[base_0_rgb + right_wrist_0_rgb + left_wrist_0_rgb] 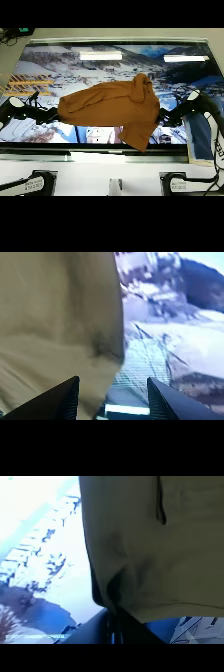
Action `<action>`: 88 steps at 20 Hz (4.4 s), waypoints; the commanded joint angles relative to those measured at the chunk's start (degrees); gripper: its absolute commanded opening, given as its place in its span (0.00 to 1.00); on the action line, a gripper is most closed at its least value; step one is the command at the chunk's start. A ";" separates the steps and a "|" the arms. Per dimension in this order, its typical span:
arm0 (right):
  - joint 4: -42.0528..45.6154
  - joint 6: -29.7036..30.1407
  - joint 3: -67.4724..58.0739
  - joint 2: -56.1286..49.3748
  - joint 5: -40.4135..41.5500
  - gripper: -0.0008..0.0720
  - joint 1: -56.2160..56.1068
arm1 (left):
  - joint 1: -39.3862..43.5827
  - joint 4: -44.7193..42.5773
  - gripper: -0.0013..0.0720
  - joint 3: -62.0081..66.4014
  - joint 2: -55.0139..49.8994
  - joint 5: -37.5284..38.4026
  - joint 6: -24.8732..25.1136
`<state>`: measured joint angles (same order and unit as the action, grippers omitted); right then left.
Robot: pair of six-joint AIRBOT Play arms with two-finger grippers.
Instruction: Fold the shirts.
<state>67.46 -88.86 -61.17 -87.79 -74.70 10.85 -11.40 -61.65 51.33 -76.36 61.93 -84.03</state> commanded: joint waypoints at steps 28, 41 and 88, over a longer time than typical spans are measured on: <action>-0.55 11.23 -50.93 43.67 19.23 0.03 0.00 | 0.00 8.52 0.05 57.61 40.65 -12.44 2.34; 7.85 10.23 -48.11 25.73 -11.15 0.03 0.00 | 0.02 -1.88 0.05 50.73 22.03 20.70 -3.96; 13.66 -6.12 -27.12 -11.32 -3.39 0.18 -5.79 | 5.99 -2.45 0.39 32.96 -22.01 11.98 -0.70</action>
<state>81.28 -94.30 -89.06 -99.15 -78.22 5.08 -5.56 -63.92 84.23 -97.82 71.68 -83.79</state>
